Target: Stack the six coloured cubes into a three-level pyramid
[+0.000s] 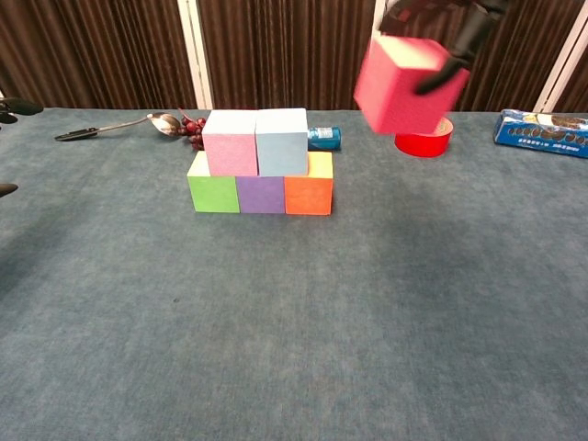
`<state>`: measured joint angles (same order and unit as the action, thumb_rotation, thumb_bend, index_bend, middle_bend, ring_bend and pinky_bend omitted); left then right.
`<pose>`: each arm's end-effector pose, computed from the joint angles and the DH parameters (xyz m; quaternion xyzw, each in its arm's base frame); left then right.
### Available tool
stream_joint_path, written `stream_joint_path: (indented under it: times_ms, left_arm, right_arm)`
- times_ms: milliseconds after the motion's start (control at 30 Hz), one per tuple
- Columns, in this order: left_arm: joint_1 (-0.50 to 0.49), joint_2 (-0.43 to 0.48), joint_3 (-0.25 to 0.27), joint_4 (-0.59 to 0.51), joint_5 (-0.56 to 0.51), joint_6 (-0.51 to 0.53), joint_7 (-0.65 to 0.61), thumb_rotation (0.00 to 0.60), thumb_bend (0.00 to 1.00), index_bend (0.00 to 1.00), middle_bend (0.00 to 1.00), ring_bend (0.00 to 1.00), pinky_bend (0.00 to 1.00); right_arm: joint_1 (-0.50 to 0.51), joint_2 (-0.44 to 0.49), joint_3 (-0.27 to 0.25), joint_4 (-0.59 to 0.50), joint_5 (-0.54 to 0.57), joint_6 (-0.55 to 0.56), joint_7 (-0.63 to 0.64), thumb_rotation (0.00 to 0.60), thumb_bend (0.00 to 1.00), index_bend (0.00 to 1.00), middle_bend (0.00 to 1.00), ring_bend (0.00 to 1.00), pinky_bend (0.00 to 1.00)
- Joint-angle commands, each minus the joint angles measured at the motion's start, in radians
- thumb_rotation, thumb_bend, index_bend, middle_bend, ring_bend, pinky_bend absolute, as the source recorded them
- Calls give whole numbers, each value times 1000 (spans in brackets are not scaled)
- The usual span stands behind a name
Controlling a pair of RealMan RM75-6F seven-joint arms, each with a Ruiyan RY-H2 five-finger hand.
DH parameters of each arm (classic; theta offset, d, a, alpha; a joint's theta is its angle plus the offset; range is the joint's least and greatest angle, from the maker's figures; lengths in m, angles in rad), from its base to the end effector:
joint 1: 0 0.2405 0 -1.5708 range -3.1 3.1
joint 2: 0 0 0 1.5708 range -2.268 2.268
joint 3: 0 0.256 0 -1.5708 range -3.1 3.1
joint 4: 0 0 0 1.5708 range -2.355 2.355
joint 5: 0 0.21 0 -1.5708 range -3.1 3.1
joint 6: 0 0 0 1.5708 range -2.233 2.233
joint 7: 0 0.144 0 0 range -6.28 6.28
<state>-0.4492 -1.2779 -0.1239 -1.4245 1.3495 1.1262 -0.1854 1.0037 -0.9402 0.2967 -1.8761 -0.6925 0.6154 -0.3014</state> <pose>-0.2747 0.3085 0.0974 -0.6291 -0.4508 -0.4212 0.4729 -0.0658 -0.3783 0.1257 0.7637 -0.4159 0.3318 0.3656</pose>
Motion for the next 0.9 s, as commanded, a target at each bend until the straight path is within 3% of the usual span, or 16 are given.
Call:
stream_joint_path:
  times_ms: [33, 200, 500, 900]
  left_arm:
    - [1, -1, 1, -1, 1, 1, 2, 600, 340, 0, 0, 15, 87]
    - [2, 0, 7, 3, 5, -5, -6, 600, 340, 0, 0, 15, 87]
    - [6, -14, 15, 34, 13, -13, -43, 600, 342, 0, 0, 15, 87]
    - [17, -35, 25, 84, 30, -6, -101, 600, 340, 0, 0, 15, 87]
  right_arm:
    - [230, -94, -29, 168, 221, -107, -45, 600, 360, 497, 158, 0, 0]
    - [415, -196, -112, 319, 407, -126, -74, 600, 360, 495, 158, 0, 0]
    - [634, -344, -250, 483, 691, -107, -119, 600, 360, 492, 158, 0, 0]
    - [770, -432, -312, 573, 903, -50, -210, 600, 360, 474, 158, 0, 0]
